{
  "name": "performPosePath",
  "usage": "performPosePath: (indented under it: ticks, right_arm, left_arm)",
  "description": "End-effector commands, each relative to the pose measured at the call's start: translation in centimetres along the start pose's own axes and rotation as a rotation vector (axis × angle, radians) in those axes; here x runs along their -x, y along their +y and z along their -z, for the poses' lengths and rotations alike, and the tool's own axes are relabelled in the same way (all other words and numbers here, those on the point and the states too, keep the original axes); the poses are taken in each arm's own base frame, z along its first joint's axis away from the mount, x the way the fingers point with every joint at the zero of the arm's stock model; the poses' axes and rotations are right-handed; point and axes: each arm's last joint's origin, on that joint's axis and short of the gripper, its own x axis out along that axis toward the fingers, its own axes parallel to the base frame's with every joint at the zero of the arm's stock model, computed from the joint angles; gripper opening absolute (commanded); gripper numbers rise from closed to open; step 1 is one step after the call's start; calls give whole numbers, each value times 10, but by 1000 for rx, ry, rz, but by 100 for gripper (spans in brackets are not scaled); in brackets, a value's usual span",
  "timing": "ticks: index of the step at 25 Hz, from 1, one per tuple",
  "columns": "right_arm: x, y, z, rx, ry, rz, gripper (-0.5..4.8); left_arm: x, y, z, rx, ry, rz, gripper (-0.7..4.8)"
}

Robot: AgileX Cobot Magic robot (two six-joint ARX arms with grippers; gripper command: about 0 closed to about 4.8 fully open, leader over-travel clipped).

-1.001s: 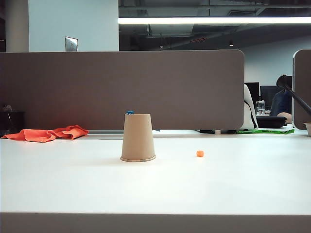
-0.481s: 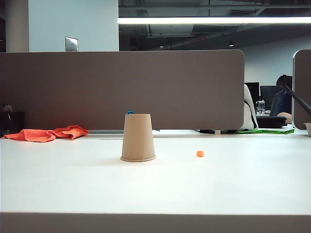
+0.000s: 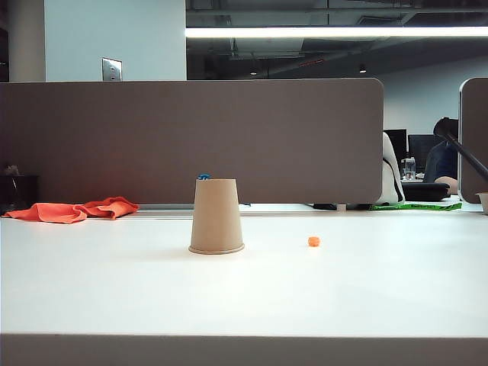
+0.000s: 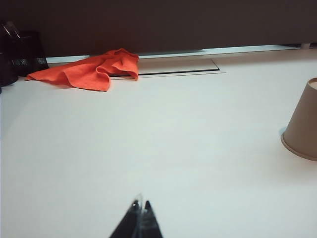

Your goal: Throw the dice onto the paper cup, compare its value with the values of the other dice on the table, place the die with the higher value on the paper cup, and take no action if both dice have the same value.

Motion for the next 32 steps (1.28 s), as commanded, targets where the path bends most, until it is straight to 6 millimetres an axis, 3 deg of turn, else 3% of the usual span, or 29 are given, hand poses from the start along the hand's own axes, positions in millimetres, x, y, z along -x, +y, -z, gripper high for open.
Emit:
performPosePath:
  ticks: [1, 7, 12, 19, 32]
  right_arm:
    - [0, 0, -1, 3, -11, 2, -6]
    - [0, 0, 0, 2, -4, 5, -6]
    - [1, -6, 3, -54, 36, 207, -6]
    - [0, -3, 4, -67, 40, 94, -6]
    - [1, -4, 5, -68, 54, 118, -6]
  left_arm:
    - [0, 0, -2, -4, -15, 1, -6]
    - [0, 0, -2, -2, -14, 1, -6]
    - [0, 0, -2, -2, -15, 2, -6]
    - [0, 0, -2, 4, -16, 8, -6]
    - [0, 0, -2, 3, -15, 8, -6]
